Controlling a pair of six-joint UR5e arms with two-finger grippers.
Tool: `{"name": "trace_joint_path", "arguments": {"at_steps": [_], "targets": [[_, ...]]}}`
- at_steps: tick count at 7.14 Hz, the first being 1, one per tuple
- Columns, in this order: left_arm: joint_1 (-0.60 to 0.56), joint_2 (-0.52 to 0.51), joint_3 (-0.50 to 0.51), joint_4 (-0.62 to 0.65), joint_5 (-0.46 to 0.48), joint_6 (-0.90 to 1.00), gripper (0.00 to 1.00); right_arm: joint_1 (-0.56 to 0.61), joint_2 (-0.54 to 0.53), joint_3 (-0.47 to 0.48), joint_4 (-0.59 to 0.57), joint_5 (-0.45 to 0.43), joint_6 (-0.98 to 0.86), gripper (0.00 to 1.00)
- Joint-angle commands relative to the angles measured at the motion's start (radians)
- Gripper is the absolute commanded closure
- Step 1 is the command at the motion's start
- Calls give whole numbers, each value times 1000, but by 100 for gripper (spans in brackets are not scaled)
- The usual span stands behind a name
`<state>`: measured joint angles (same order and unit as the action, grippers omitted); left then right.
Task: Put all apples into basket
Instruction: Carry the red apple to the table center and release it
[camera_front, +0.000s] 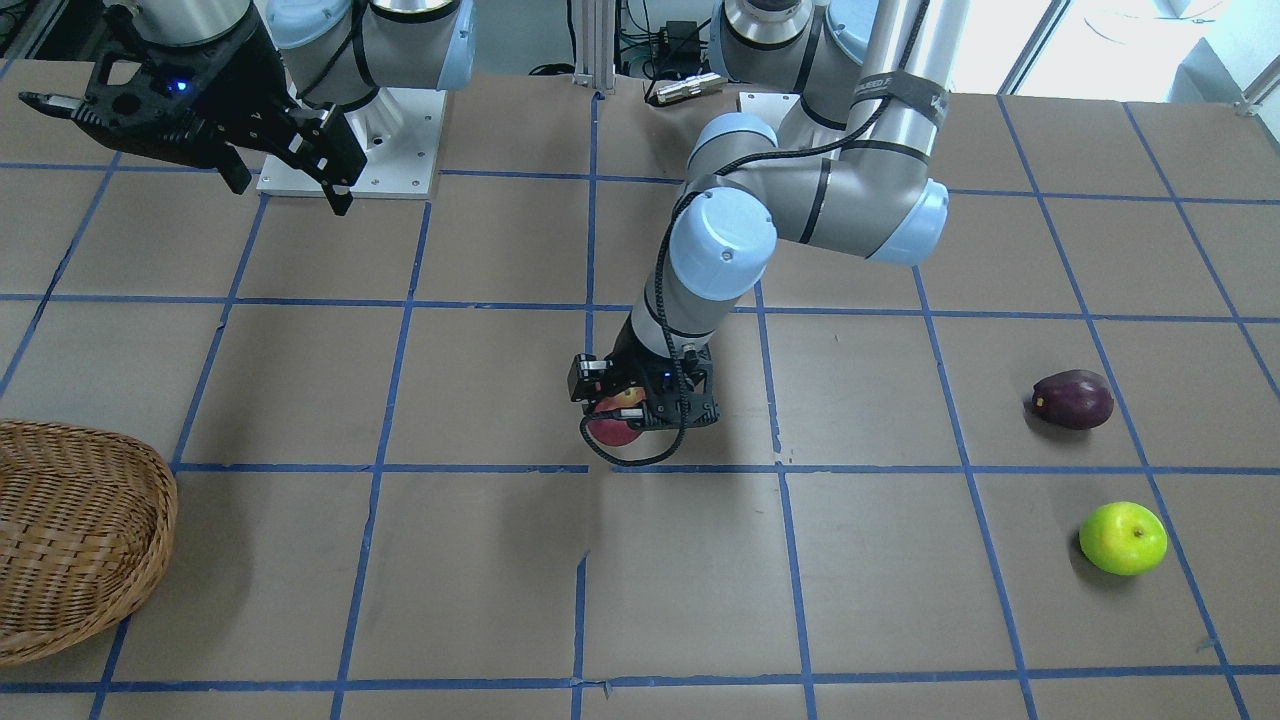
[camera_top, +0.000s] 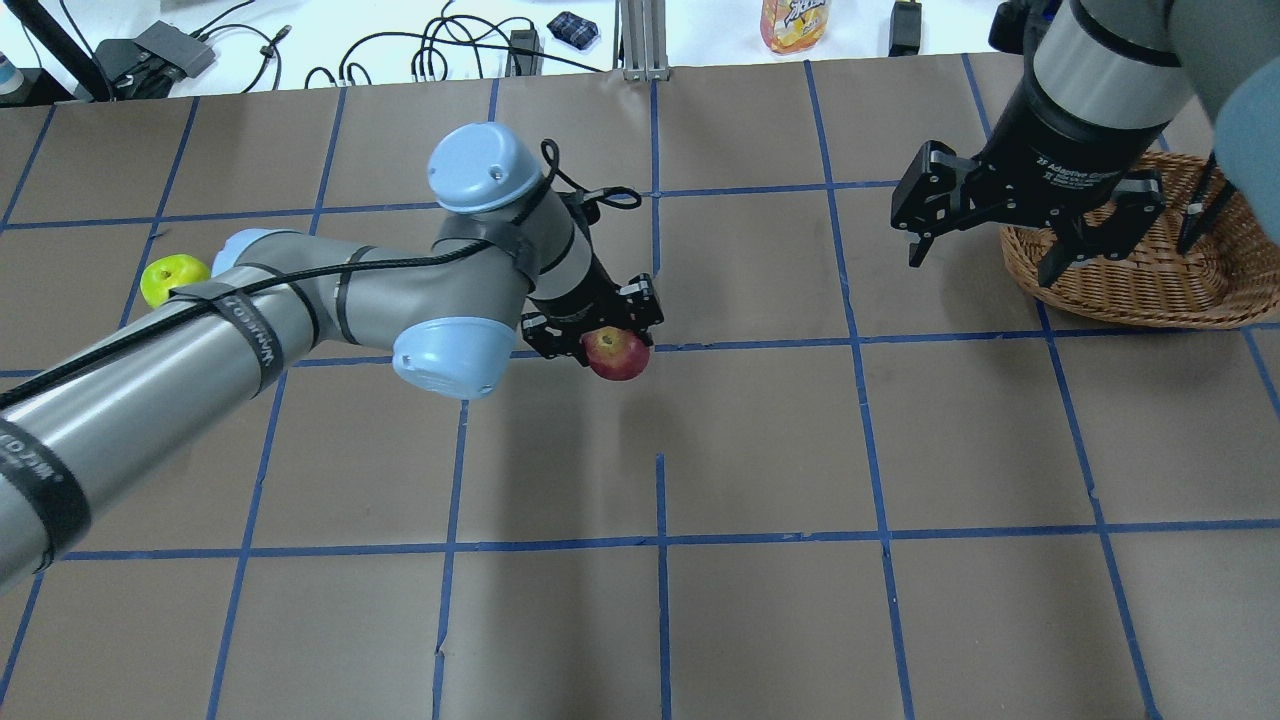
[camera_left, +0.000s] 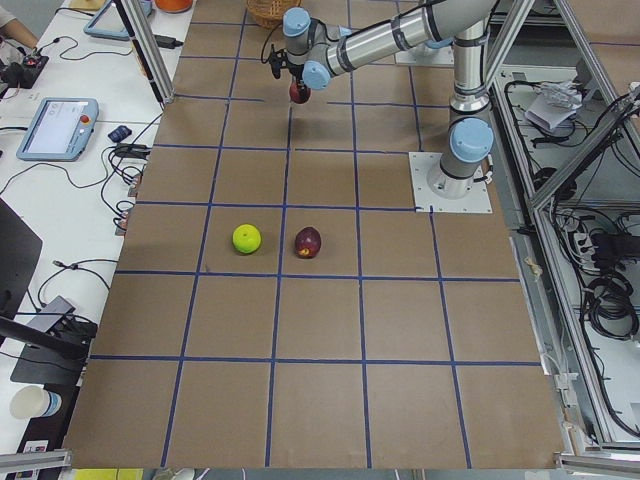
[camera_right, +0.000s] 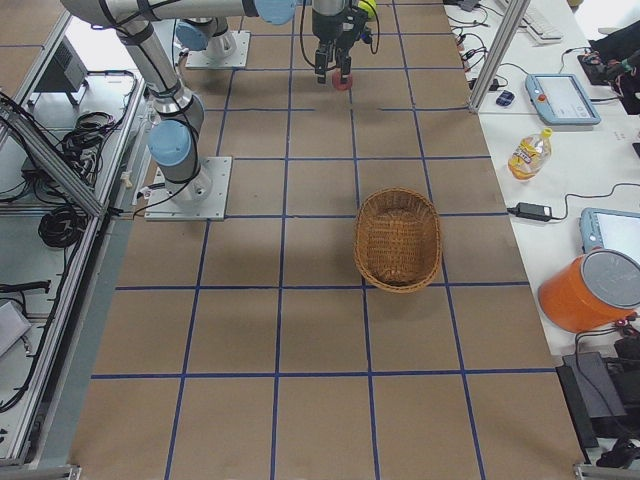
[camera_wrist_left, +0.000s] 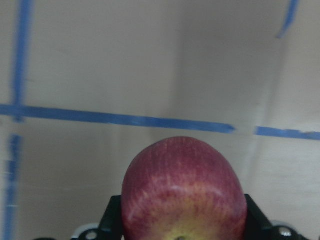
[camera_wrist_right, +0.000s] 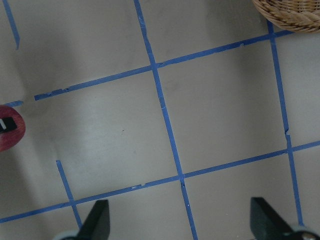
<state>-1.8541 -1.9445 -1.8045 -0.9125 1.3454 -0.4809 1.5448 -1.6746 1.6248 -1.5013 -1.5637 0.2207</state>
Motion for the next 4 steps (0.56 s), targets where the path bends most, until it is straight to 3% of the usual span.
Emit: {"name": "trace_joint_path", "arguments": {"at_steps": [1, 2, 3, 4], "targets": [[-45, -80, 69, 12, 53, -51, 70, -56, 48, 29, -43, -3, -1, 0], [-56, -97, 86, 11, 55, -51, 69, -72, 52, 30, -97, -3, -3, 0], [-59, -122, 82, 12, 52, -61, 51, -72, 52, 38, -97, -4, -1, 0], [-65, -145, 89, 62, 51, -100, 1, -72, 52, 49, -96, -4, 0, 0]]}}
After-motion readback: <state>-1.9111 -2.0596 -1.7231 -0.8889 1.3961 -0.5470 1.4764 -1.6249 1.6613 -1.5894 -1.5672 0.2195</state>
